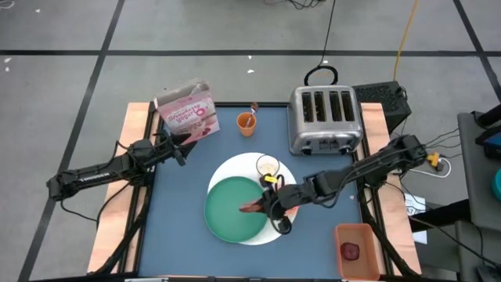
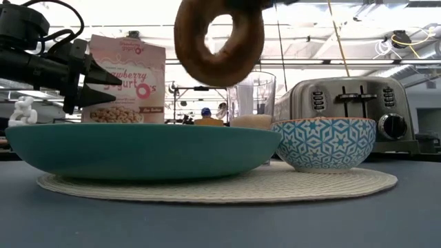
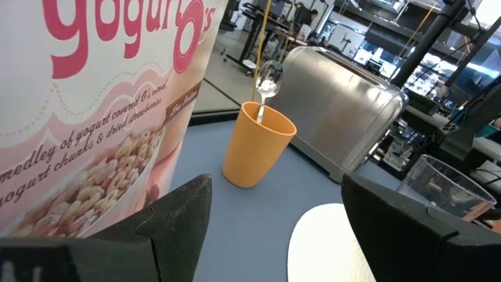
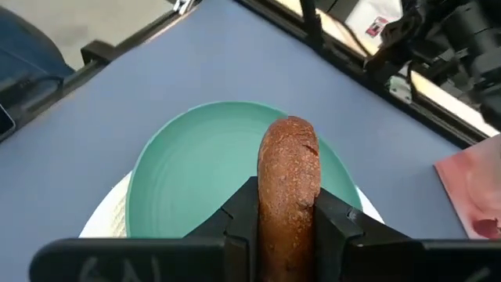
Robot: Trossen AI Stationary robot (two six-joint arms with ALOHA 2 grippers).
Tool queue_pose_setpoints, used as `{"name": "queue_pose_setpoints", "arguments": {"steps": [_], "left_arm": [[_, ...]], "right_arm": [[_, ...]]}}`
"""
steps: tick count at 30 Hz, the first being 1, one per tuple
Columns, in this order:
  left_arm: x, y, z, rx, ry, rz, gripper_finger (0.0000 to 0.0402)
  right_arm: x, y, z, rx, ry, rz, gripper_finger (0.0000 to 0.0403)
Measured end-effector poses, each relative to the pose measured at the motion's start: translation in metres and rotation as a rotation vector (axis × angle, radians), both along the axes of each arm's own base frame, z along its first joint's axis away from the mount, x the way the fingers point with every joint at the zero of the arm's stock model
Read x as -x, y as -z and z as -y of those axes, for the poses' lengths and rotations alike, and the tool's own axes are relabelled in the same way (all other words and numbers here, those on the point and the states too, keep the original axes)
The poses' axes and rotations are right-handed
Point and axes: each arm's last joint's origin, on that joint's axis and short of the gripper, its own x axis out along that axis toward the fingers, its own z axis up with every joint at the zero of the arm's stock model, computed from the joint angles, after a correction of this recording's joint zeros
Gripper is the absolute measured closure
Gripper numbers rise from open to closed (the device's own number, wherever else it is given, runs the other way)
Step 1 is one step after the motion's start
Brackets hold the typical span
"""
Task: Arrange a breakfast setting
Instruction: Put the bagel from the toaster on the green plate
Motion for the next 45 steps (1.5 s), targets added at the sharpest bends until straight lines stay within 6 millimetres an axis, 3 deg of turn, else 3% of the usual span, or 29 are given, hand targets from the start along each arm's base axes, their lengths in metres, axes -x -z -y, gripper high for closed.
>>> {"name": "queue_pose_setpoints", "arguments": {"steps": [9, 21, 34, 45], "left_arm": [[0.0, 0.0, 0.0, 0.0, 0.001, -0.002, 0.0114], [0.0, 0.0, 0.0, 0.001, 0.001, -0.004, 0.0114], [0.0, 0.0, 0.0, 0.0, 0.002, -0.005, 0.0114], [0.0, 0.0, 0.0, 0.001, 0.002, -0.004, 0.0114]], "right_arm": [[-0.013, 0.034, -0.006, 0.102, -0.047, -0.074, 0.0339], [-0.04, 0.063, -0.012, 0.294, -0.147, 0.077, 0.0339], [-0.047, 0.062, 0.007, 0.303, -0.055, 0.083, 0.0339], [-0.048, 0.062, 0.008, 0.266, -0.029, 0.083, 0.0339]]}}
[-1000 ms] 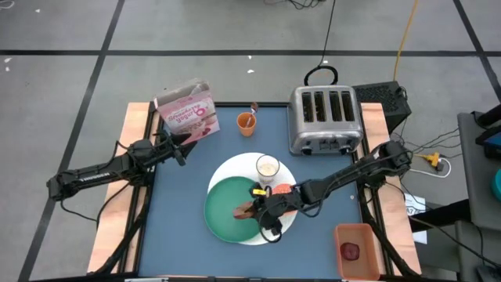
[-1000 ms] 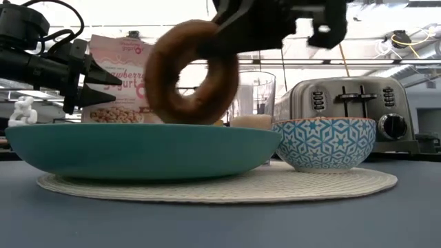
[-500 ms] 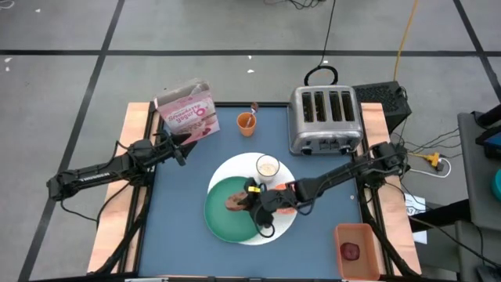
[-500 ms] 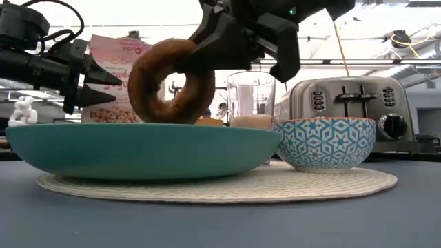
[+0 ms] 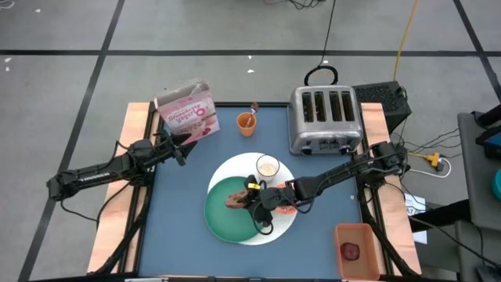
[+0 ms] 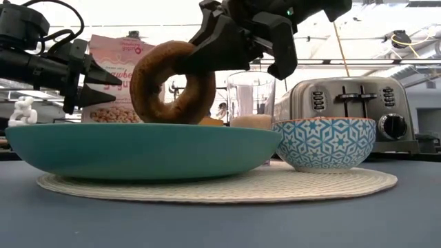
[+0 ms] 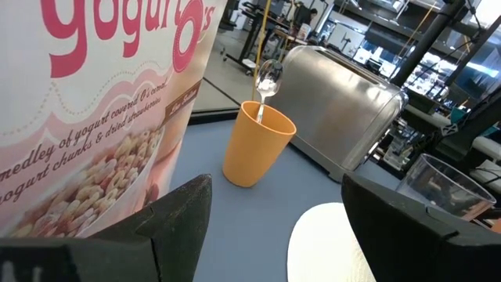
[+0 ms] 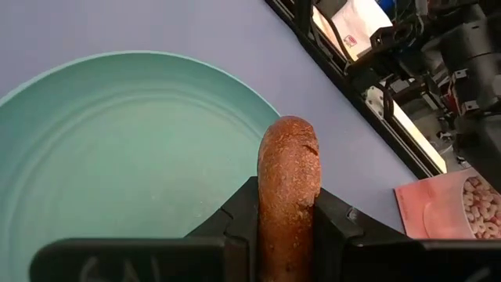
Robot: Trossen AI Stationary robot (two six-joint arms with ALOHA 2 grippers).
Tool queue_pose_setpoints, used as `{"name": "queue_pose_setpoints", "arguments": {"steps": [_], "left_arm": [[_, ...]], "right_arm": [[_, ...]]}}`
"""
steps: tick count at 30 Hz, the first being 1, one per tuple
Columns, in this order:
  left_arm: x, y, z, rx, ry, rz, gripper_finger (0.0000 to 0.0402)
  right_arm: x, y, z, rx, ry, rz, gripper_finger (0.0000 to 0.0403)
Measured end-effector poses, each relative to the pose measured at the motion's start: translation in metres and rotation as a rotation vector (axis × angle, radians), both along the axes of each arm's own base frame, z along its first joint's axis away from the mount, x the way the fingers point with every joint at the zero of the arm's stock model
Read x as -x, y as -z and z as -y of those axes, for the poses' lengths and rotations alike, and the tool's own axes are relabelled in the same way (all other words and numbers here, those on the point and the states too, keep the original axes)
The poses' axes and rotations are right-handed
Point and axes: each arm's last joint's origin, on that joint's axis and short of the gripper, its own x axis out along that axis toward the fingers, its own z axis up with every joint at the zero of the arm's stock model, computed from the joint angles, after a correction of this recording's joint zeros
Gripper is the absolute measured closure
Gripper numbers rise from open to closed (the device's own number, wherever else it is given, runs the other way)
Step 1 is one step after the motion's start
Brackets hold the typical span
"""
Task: Arrange a breakfast setting
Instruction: Put the bagel from the toaster on the green plate
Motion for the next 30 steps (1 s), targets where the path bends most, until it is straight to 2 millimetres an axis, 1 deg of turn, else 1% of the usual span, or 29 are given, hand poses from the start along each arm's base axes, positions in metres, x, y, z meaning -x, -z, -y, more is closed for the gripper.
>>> {"name": "queue_pose_setpoints", "arguments": {"steps": [5, 8, 12, 15, 17, 21, 30], "left_arm": [[0.0, 0.0, 0.0, 0.004, 0.0, 0.002, 0.0114], [0.0, 0.0, 0.0, 0.004, 0.0, 0.003, 0.0114], [0.0, 0.0, 0.0, 0.006, -0.001, 0.005, 0.0114], [0.0, 0.0, 0.0, 0.011, -0.001, 0.008, 0.0114], [0.0, 0.0, 0.0, 0.011, -0.001, 0.008, 0.0114], [0.0, 0.0, 0.0, 0.011, -0.001, 0.008, 0.0114], [0.0, 0.0, 0.0, 0.016, -0.002, 0.01, 0.0114]], "right_arm": [[0.0, 0.0, 0.0, -0.061, 0.035, -0.004, 0.0339], [-0.003, 0.004, -0.001, -0.08, 0.042, 0.012, 0.0339], [-0.011, 0.016, -0.003, -0.07, 0.03, 0.044, 0.0339], [-0.013, 0.03, -0.004, -0.013, 0.005, 0.014, 0.0339], [-0.014, 0.035, -0.004, 0.012, -0.006, 0.009, 0.0339], [-0.015, 0.032, -0.004, -0.01, 0.004, 0.022, 0.0339], [-0.012, 0.037, -0.002, -0.135, 0.092, -0.045, 0.0339]]}}
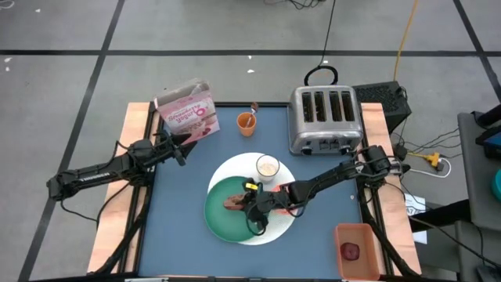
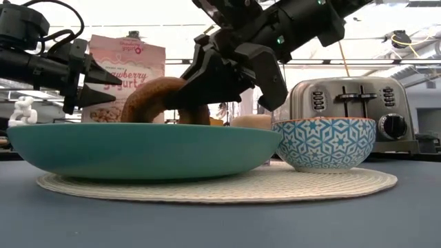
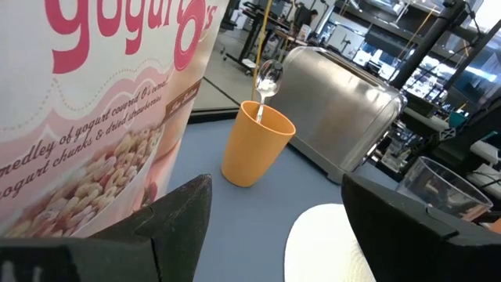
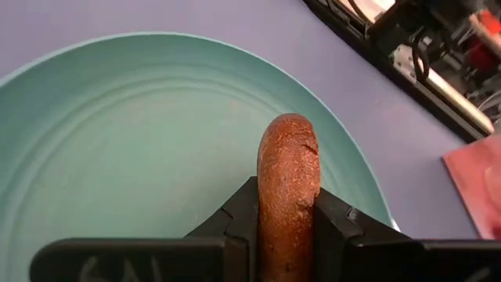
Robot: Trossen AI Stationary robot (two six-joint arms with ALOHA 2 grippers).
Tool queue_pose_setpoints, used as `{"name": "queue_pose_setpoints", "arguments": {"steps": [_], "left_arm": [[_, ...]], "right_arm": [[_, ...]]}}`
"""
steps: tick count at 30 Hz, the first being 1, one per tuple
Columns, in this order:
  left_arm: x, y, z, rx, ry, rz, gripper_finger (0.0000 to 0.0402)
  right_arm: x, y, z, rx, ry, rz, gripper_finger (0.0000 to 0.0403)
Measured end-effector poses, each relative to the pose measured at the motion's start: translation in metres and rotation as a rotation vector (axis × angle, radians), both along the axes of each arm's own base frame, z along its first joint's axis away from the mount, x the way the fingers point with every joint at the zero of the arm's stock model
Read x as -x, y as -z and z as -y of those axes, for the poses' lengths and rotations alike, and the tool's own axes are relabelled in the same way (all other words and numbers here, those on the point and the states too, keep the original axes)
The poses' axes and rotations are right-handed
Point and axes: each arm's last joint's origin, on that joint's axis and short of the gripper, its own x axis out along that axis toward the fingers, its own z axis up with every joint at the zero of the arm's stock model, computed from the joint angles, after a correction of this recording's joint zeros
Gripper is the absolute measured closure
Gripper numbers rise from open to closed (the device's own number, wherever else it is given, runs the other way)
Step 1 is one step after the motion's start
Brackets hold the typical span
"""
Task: Arrange a breakfast setting
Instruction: Put the bagel from the toaster on the green plate
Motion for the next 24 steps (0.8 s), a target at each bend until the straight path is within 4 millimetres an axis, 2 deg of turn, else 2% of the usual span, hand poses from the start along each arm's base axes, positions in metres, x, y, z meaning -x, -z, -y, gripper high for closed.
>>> {"name": "queue_pose_setpoints", "arguments": {"steps": [19, 24], "left_arm": [[0.0, 0.0, 0.0, 0.003, 0.0, 0.002, 0.0114], [0.0, 0.0, 0.0, 0.003, 0.0, 0.002, 0.0114]], "right_arm": [[0.0002, 0.0003, 0.0006, -0.007, 0.008, -0.006, 0.0339], [0.0004, 0.0008, 0.001, -0.007, 0.009, -0.01, 0.0315]]}}
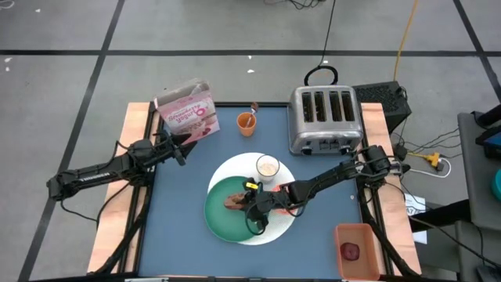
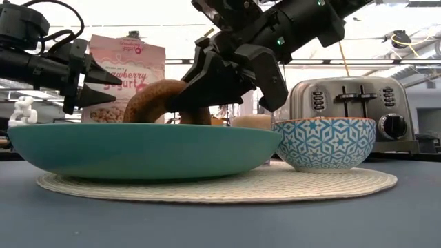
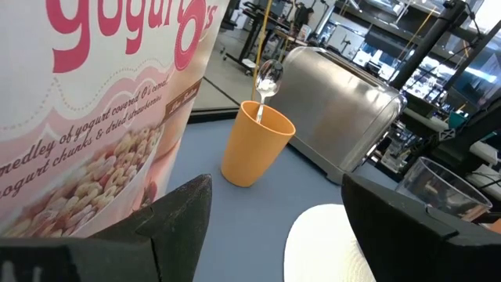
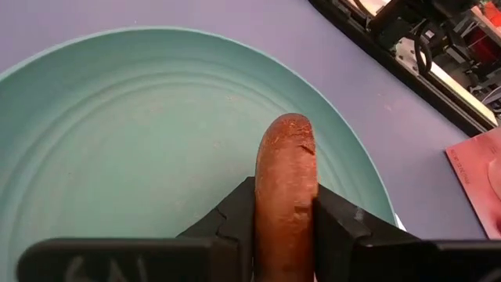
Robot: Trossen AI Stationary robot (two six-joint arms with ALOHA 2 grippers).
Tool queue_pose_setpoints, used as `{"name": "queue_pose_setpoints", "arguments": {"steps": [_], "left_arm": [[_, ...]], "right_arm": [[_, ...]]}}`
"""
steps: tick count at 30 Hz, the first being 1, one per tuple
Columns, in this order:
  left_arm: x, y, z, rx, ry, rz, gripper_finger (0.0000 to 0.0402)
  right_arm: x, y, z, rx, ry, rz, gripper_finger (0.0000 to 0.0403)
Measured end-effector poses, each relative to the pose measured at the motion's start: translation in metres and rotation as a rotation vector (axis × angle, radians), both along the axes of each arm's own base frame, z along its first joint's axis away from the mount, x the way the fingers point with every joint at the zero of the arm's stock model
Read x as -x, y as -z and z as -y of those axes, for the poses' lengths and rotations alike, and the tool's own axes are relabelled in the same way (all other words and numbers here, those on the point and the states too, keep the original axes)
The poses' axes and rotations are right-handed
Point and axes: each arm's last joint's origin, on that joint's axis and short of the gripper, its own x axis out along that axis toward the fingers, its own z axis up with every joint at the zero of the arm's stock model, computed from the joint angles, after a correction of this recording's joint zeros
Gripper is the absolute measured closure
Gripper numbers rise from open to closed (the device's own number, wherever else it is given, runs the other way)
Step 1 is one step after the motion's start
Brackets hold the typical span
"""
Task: Arrange a breakfast setting
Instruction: Put the bagel from the toaster on the green plate
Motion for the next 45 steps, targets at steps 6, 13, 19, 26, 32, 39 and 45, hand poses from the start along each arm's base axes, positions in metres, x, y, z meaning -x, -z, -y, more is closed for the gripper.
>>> {"name": "queue_pose_setpoints", "arguments": {"steps": [6, 13, 19, 26, 32, 39, 45], "left_arm": [[0.0, 0.0, 0.0, 0.0, 0.0, 0.0, 0.0114], [0.0, 0.0, 0.0, 0.0, 0.0, 0.0, 0.0114], [0.0, 0.0, 0.0, 0.0, 0.0, 0.0, 0.0114], [0.0, 0.0, 0.0, 0.0, 0.0, 0.0, 0.0114], [0.0, 0.0, 0.0, 0.0, 0.0, 0.0, 0.0114], [0.0, 0.0, 0.0, 0.0, 0.0, 0.0, 0.0114], [0.0, 0.0, 0.0, 0.004, -0.001, 0.002, 0.0114]], "right_arm": [[0.0, 0.001, 0.0, 0.002, 0.001, -0.006, 0.0262], [-0.002, 0.001, 0.007, 0.001, 0.018, -0.002, 0.0235], [-0.002, 0.001, 0.009, 0.0, 0.022, -0.002, 0.0234], [-0.002, 0.002, 0.009, -0.038, 0.049, -0.011, 0.0234], [-0.001, 0.003, 0.009, -0.06, 0.064, -0.025, 0.0233], [-0.001, 0.003, 0.009, -0.12, 0.103, -0.033, 0.0231], [0.001, 0.007, 0.011, -0.172, 0.16, -0.077, 0.0192]]}}
